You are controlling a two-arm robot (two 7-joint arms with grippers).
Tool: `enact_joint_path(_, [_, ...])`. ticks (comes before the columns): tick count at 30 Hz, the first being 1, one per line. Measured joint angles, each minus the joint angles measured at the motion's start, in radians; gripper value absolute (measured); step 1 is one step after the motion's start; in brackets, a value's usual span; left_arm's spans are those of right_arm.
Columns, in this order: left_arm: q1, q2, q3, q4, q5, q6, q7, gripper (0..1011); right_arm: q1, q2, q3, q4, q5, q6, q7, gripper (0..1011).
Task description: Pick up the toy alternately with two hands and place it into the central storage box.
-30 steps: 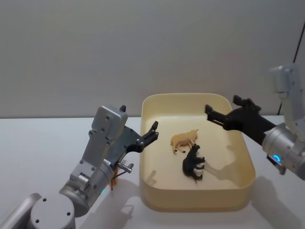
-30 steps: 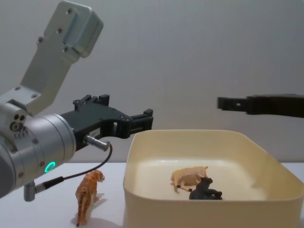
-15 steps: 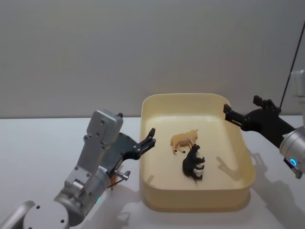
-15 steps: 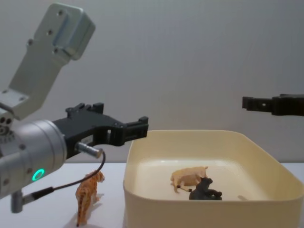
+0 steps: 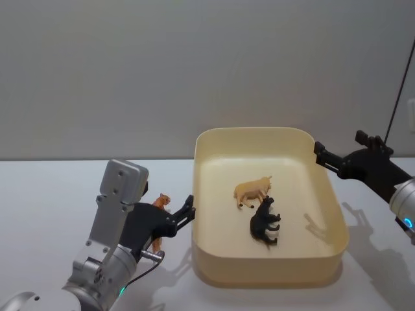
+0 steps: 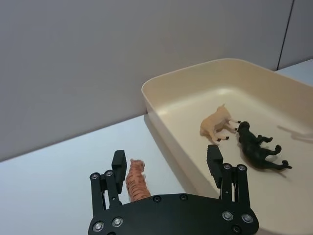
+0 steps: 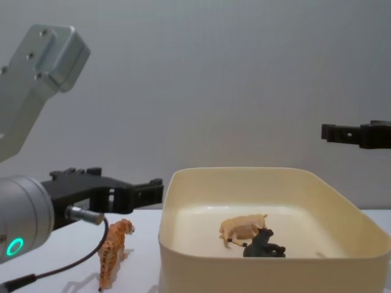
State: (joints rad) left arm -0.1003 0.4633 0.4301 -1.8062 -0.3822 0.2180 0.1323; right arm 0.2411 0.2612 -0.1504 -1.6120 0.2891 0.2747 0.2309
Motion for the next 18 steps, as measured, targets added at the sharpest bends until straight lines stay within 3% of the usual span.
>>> enact_joint_path(7, [0.005,-0.012,-0.012,-0.005,-0.052,0.079,0.06,1000,-0.003,0.003,0.002,-0.002,0.001,-0.002,-0.003,1001])
enact_joint_path(18, [-0.015,-0.036,-0.025,0.033,-0.079,0.144,0.075,1000,-0.005,0.004,0.003,-0.004,0.002,-0.003,-0.005,1001])
